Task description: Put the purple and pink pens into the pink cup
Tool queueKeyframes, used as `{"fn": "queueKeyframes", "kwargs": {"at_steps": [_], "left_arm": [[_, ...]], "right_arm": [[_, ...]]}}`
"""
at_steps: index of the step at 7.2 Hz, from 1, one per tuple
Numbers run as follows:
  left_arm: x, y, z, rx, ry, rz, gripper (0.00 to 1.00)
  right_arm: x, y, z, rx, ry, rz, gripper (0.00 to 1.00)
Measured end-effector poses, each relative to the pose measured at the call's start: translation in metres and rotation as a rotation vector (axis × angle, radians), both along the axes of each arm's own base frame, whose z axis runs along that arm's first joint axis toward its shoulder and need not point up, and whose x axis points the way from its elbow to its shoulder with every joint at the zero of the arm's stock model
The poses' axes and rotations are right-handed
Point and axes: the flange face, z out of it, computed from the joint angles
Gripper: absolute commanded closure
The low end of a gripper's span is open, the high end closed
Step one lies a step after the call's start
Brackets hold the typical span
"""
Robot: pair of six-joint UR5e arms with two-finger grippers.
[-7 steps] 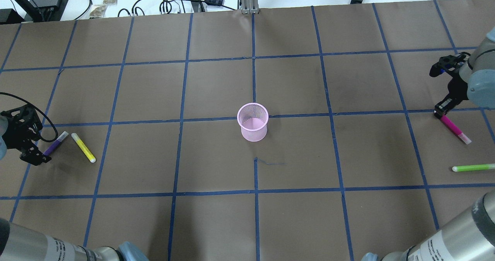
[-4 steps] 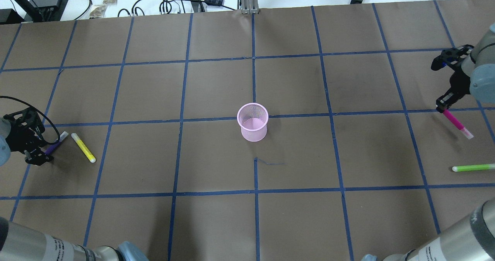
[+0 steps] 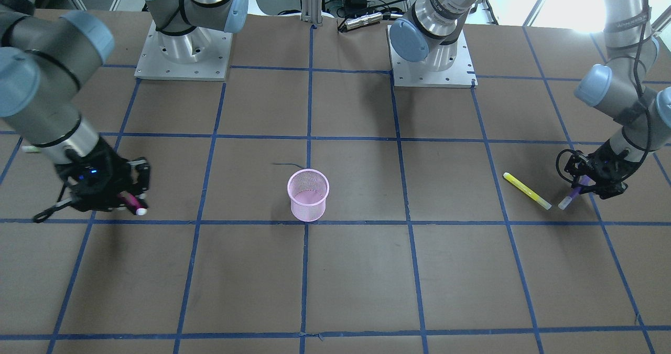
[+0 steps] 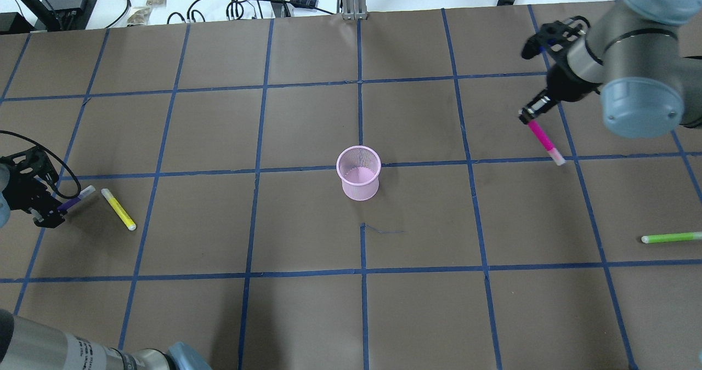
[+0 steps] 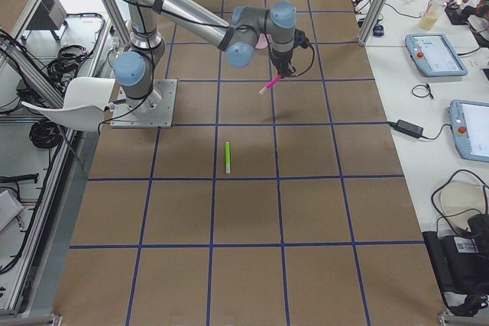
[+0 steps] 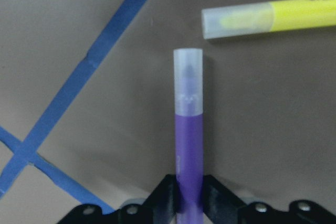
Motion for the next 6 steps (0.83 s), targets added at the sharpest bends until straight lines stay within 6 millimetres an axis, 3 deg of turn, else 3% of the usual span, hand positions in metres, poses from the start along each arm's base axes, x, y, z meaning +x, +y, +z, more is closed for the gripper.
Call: {"fn": "queueKeyframes", "kwargs": {"at_steps": [1,2,3,4,6], "left_arm": [[0.003,-0.01,0.019,0.003,0.007,-0.008,1.0],[0.002,-0.027,0.05,0.013,0.027,-0.03,1.0],[-0.011,-0.048,0.087,0.024,0.041,-0.058,1.0],[-0.033,-0.067,0.124,0.032,0.044,-0.072,1.0],[-0.086,-0.084,0.179,0.046,0.036,-0.041,1.0]], "right_arm": [[0.093,0.011,0.021,-0.073,-0.058,0.02,1.0],[0.181,0.035,0.04,-0.149,-0.13,0.022,1.0],[0.246,0.063,0.054,-0.219,-0.198,0.029,1.0],[0.281,0.082,0.057,-0.267,-0.229,0.043,1.0],[0.297,0.09,0.035,-0.315,-0.198,0.068,1.0]]}}
